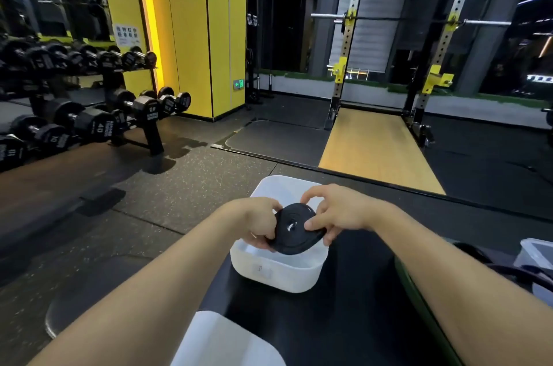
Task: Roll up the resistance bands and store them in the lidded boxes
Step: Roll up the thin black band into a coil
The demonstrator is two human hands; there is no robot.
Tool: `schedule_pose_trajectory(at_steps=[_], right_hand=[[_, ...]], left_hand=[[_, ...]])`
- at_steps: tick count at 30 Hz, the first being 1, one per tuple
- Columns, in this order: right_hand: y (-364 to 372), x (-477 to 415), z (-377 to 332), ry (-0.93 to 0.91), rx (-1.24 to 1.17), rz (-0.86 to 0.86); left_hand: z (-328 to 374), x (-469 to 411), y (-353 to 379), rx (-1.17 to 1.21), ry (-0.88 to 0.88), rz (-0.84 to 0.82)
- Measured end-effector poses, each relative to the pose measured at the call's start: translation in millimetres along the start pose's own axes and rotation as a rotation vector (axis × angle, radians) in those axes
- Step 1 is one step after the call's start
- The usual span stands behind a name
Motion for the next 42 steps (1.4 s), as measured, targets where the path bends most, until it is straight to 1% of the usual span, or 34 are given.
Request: schedule_pose_trajectory(at_steps=[2, 4, 8, 11, 13, 16, 19, 22, 29, 31, 35, 38, 42], right_hand=[[0, -11, -6, 0.007, 0.141, -0.070], [3, -18, -13, 0.020, 0.218, -0.131], [12, -25, -17, 0.039, 0.270, -0.230], [13, -28, -16, 0.050, 0.265, -0.261], [13, -30, -15, 0.055, 0.282, -0.271], [16, -31, -15, 0.053, 0.362, -0.281], [23, -32, -15, 0.055, 0.411, -0.291], [30, -36, -15, 0.052, 0.463, -0.301], [40, -43, -13, 0.020, 0.597, -0.316], [43, -44, -11, 0.017, 0.631, -0.294], [44, -42, -15, -0.005, 0.709, -0.291], [44, -41, -15, -0.053, 0.753, -0.300], [46, -37, -13, -0.111, 0.834, -0.280]], left_hand=[[-4, -5, 3, -0.071, -0.043, -0.072], [-9, -11, 4, -0.149, -0.071, -0.102], [-17, -17, 0, -0.298, -0.103, -0.150], [-18, -20, -1, -0.275, -0.134, -0.182], [-13, -19, -1, -0.329, -0.141, -0.173], [-3, -14, -3, -0.606, -0.093, -0.101], [-7, -14, 6, -0.718, -0.084, -0.086], [-15, -14, 17, -0.813, -0.050, 0.008], [-17, -8, 25, -0.667, 0.047, 0.082], [-17, -7, 27, -0.681, 0.068, 0.082], [-9, -4, 32, -0.793, 0.119, 0.035], [-11, -6, 32, -0.772, 0.137, -0.008], [-19, -15, 29, -0.739, 0.097, -0.005]])
Point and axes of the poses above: each hand's wrist, its own x-axis away from the middle knuckle, its own y-axis out of the palm, z = x × y, the point moved 2 cm from there along -x, towards the middle knuckle, and after that the axes turned 1 degree about z, right-handed, at the moved point
